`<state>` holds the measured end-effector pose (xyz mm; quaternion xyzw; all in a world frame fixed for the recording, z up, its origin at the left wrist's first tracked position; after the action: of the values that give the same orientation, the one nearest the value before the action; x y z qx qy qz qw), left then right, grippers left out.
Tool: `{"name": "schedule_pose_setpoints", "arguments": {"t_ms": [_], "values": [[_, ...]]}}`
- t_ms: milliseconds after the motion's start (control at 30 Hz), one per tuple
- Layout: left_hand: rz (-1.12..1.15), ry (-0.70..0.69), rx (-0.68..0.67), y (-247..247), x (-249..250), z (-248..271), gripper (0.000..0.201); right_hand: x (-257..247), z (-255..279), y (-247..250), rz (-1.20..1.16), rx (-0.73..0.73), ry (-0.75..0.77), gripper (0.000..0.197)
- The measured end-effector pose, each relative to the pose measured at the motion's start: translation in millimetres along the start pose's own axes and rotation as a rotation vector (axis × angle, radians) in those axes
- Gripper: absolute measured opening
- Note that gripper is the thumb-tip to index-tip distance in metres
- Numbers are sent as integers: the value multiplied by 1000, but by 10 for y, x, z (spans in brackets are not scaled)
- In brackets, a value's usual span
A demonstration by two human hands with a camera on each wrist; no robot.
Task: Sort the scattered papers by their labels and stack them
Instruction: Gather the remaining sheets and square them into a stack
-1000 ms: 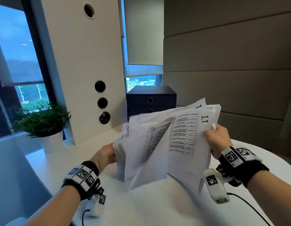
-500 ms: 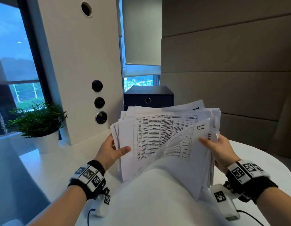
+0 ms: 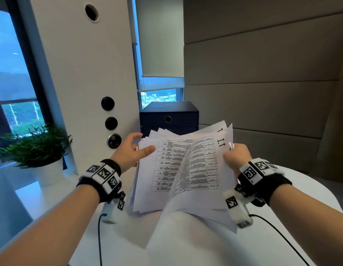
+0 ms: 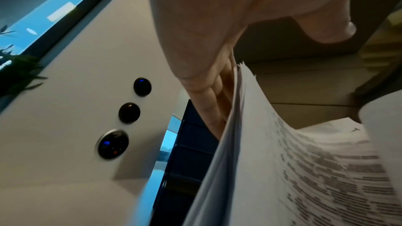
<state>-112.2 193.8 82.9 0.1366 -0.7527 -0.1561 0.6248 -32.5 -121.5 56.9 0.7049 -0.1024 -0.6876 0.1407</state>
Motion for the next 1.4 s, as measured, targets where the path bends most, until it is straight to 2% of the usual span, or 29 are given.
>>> {"name": "schedule_pose_setpoints", "arguments": {"t_ms": [133, 267, 367, 433, 500, 633, 700, 800, 833, 900, 967, 1033, 1100, 1133, 1200, 1267, 1333, 1400], "values": [[225, 135, -65, -102, -338, 28, 131, -58, -2, -9, -35, -54, -44, 17], [369, 225, -154, -149, -742, 85, 119, -63, 34, 31, -41, -100, -2, 21], [334, 239, -210, -170, -917, 144, 115, -44, 103, 65, -21, -159, 53, 24], [303, 233, -208, -196, -966, 153, 119, -25, 142, 91, -36, -208, 106, 26], [174, 245, -187, -223, -999, 142, 124, -18, 188, 110, -65, -276, 178, 24], [-9, 299, -68, -203, -1063, 104, 150, 5, 247, 199, -146, -389, 291, 22], [80, 288, 38, -184, -1060, 64, 141, 36, 256, 271, -259, -440, 342, 32], [310, 114, 180, -103, -965, 55, 114, 121, 242, 355, -354, -469, 360, 86], [334, 71, 178, -79, -916, 72, 107, 143, 239, 364, -366, -462, 362, 94], [342, 29, 170, -44, -798, 109, 82, 165, 217, 389, -384, -410, 383, 96], [319, -13, 258, 47, -674, 131, 44, 121, 214, 399, -413, -340, 440, 95], [291, -94, 320, 87, -533, 161, 27, 85, 235, 383, -445, -288, 483, 83], [255, -118, 332, 71, -523, 221, 24, 106, 307, 325, -461, -301, 498, 50], [244, -115, 321, 51, -565, 259, 25, 148, 347, 288, -444, -328, 479, 41], [183, -84, 262, 10, -658, 324, 32, 277, 384, 211, -369, -415, 404, 49], [144, -63, 215, 9, -699, 322, 42, 323, 393, 213, -305, -456, 361, 77], [172, -107, 225, 51, -595, 302, 45, 209, 370, 274, -287, -422, 378, 97], [136, -191, 238, 87, -377, 266, 54, -16, 380, 333, -220, -378, 438, 88]]}}
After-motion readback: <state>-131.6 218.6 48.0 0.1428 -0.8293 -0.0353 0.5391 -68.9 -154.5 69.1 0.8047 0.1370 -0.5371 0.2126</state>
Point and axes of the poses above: each hand's wrist, its own z-axis away from the middle knuckle, its own y-axis out of the back of the hand, x = y × z, the point moved 6 cm from there along -z, towards the middle knuckle, and after that the axes turned 14 degrees about -x, right-handed, at the moved point
